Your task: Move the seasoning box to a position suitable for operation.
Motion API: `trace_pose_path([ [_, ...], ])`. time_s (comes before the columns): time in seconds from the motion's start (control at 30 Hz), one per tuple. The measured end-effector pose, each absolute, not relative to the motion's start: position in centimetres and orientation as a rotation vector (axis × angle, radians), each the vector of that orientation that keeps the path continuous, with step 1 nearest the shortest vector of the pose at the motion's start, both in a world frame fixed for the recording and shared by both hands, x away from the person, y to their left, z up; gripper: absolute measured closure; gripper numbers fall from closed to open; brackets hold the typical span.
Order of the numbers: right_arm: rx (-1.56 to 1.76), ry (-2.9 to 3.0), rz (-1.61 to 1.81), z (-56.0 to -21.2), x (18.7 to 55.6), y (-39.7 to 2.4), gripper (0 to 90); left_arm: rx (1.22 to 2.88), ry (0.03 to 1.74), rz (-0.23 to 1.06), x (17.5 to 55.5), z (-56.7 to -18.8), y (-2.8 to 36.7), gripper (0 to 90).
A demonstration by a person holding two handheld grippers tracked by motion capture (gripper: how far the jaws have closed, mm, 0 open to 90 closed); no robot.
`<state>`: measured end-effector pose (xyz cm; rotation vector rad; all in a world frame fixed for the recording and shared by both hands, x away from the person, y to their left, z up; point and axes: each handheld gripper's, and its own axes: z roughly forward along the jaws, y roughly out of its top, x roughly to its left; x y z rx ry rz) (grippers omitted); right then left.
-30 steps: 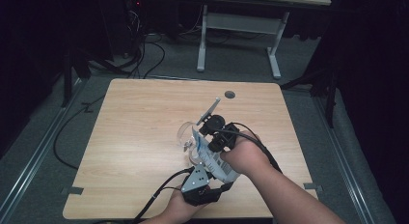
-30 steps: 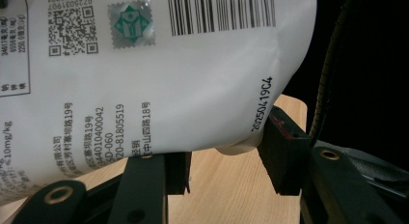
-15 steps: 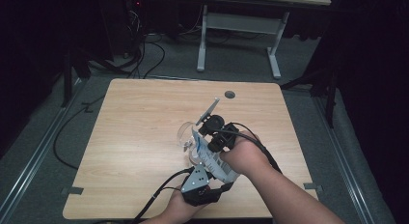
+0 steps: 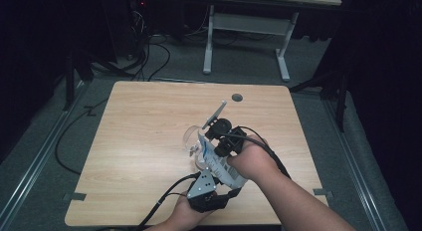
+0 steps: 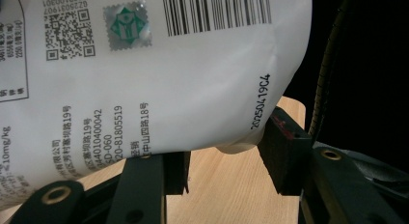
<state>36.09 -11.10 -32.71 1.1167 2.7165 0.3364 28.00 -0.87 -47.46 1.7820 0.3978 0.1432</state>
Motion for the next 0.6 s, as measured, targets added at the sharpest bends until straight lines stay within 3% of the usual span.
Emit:
trace_pose_path([
  [0.6,1.111,2.715,0.339,-32.67,36.06,-11.07,90.0,1.777,0.397,0.141,27.91,-47.41,-0.89,56.8],
])
